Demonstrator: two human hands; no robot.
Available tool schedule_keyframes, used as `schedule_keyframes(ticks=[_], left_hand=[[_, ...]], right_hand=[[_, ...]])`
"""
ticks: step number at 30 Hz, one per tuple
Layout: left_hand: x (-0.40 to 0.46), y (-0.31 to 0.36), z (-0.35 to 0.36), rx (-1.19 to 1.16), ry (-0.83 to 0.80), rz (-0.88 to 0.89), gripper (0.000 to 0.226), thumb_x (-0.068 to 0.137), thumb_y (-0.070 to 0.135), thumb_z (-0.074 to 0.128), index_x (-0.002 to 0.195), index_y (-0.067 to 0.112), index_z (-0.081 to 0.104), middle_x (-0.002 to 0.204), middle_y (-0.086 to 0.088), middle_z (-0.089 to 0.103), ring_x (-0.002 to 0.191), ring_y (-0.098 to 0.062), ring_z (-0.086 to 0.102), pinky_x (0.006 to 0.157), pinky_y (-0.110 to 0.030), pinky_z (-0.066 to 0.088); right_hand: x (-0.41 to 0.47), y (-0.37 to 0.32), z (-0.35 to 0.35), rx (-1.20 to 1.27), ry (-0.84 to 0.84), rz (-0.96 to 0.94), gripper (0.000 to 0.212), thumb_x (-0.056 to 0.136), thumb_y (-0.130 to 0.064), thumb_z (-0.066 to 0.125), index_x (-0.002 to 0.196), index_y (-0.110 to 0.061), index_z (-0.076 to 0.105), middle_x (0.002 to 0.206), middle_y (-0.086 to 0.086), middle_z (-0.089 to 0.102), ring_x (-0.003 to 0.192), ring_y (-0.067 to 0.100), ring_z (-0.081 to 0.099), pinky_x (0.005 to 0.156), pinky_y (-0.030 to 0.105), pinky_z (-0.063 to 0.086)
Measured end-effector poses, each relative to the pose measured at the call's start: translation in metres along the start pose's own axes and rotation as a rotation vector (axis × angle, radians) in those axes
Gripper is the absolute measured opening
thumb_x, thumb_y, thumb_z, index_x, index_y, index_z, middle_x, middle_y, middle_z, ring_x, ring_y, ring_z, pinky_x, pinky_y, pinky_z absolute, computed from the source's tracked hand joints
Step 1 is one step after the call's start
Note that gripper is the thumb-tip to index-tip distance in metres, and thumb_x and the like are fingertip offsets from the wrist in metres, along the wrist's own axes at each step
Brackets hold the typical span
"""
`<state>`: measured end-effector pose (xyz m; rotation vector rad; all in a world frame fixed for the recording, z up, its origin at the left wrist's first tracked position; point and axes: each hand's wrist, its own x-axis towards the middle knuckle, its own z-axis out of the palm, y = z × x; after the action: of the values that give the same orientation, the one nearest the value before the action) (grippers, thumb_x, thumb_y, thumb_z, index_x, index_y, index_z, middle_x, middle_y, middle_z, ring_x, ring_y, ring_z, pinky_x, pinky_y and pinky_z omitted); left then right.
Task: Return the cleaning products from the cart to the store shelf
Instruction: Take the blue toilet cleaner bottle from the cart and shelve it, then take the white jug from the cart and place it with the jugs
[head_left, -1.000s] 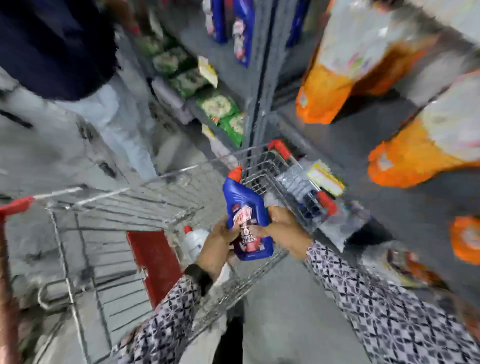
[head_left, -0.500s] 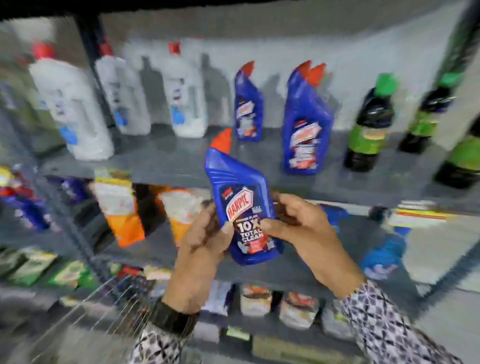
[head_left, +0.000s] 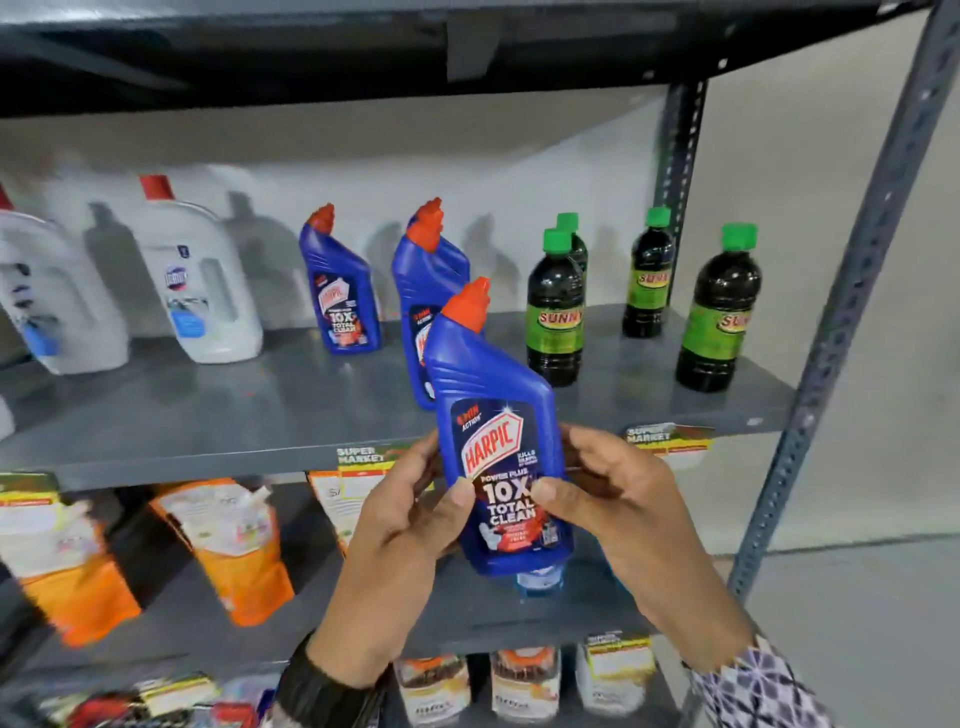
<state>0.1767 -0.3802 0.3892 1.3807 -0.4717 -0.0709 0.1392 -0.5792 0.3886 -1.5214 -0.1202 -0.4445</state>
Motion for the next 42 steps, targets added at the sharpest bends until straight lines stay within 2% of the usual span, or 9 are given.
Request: schedule_keyframes(ticks=[6, 9, 12, 20, 24, 29, 32, 36, 42], left_hand=[[0.018, 0.015, -0.063, 0.113, 0.080, 0.085, 0.048, 0.090, 0.021, 0.063, 0.137, 0.029, 0.061, 0.131, 0.000, 0.073, 0.117, -0.022, 0.072, 0.094, -0.039, 0.061], [0.048, 0.022, -0.109, 0.211, 0.101, 0.160, 0.044, 0.099, 0.012, 0.059, 0.140, 0.027, 0.058, 0.133, 0.001, 0.071, 0.120, -0.021, 0.070, 0.095, -0.040, 0.059], [0.093, 0.025, -0.150, 0.281, 0.170, 0.200, 0.044, 0.100, 0.000, 0.055, 0.136, 0.025, 0.058, 0.124, 0.011, 0.075, 0.110, -0.006, 0.072, 0.086, -0.023, 0.060], [0.177, 0.015, -0.193, 0.340, 0.193, 0.100, 0.045, 0.099, 0.002, 0.057, 0.142, 0.017, 0.052, 0.130, 0.003, 0.068, 0.114, -0.010, 0.066, 0.107, -0.047, 0.054], [0.175, 0.012, -0.197, 0.312, 0.171, 0.075, 0.041, 0.100, 0.004, 0.057, 0.133, 0.028, 0.056, 0.117, 0.014, 0.075, 0.107, -0.003, 0.071, 0.098, -0.028, 0.059], [0.145, 0.032, -0.188, 0.248, 0.259, 0.075, 0.049, 0.101, 0.010, 0.057, 0.148, 0.019, 0.047, 0.133, -0.006, 0.065, 0.101, 0.005, 0.063, 0.074, -0.010, 0.056], [0.098, 0.040, -0.195, 0.213, 0.394, 0.206, 0.045, 0.099, 0.011, 0.061, 0.143, 0.020, 0.055, 0.130, -0.003, 0.070, 0.104, 0.007, 0.068, 0.089, -0.017, 0.057], [0.002, 0.020, -0.219, 0.150, 0.537, 0.276, 0.036, 0.094, 0.017, 0.067, 0.130, 0.022, 0.067, 0.119, -0.007, 0.077, 0.112, -0.023, 0.073, 0.098, -0.036, 0.057], [-0.131, -0.078, -0.300, 0.162, 0.849, 0.003, 0.026, 0.093, 0.027, 0.069, 0.119, 0.026, 0.073, 0.109, -0.001, 0.079, 0.099, -0.010, 0.074, 0.085, -0.021, 0.059]], right_hand=[[0.031, 0.009, 0.068, -0.041, -0.021, -0.063, 0.044, 0.084, -0.025, 0.085, 0.126, -0.034, 0.075, 0.116, -0.005, 0.084, 0.105, 0.013, 0.081, 0.083, 0.025, 0.065], [0.064, 0.016, 0.121, -0.145, -0.027, -0.111, 0.044, 0.090, -0.027, 0.077, 0.134, -0.023, 0.068, 0.123, -0.006, 0.081, 0.113, 0.012, 0.078, 0.095, 0.040, 0.065], [0.110, 0.024, 0.173, -0.324, 0.006, -0.150, 0.040, 0.096, -0.021, 0.075, 0.133, -0.018, 0.060, 0.126, -0.001, 0.077, 0.116, 0.017, 0.074, 0.099, 0.048, 0.061], [0.188, 0.038, 0.221, -0.442, 0.051, -0.023, 0.046, 0.099, -0.013, 0.069, 0.142, -0.012, 0.052, 0.136, 0.008, 0.070, 0.122, 0.027, 0.070, 0.091, 0.033, 0.055], [0.187, 0.042, 0.220, -0.440, 0.029, -0.010, 0.050, 0.098, -0.012, 0.070, 0.144, -0.015, 0.050, 0.137, 0.006, 0.070, 0.124, 0.025, 0.070, 0.103, 0.044, 0.059], [0.157, 0.032, 0.217, -0.523, 0.014, -0.041, 0.071, 0.091, -0.019, 0.080, 0.152, -0.022, 0.045, 0.143, 0.002, 0.064, 0.131, 0.020, 0.063, 0.112, 0.045, 0.053], [0.112, 0.037, 0.217, -0.599, 0.032, -0.176, 0.076, 0.096, -0.022, 0.076, 0.161, -0.024, 0.037, 0.152, -0.001, 0.053, 0.140, 0.013, 0.052, 0.113, 0.030, 0.046], [0.058, 0.059, 0.235, -0.593, -0.124, -0.433, 0.055, 0.099, -0.014, 0.068, 0.152, -0.018, 0.051, 0.144, 0.002, 0.058, 0.136, 0.019, 0.059, 0.112, 0.033, 0.050], [-0.007, 0.140, 0.321, -0.657, -0.611, -0.421, 0.043, 0.101, -0.017, 0.067, 0.143, -0.018, 0.059, 0.139, 0.000, 0.063, 0.130, 0.020, 0.062, 0.108, 0.034, 0.051]])
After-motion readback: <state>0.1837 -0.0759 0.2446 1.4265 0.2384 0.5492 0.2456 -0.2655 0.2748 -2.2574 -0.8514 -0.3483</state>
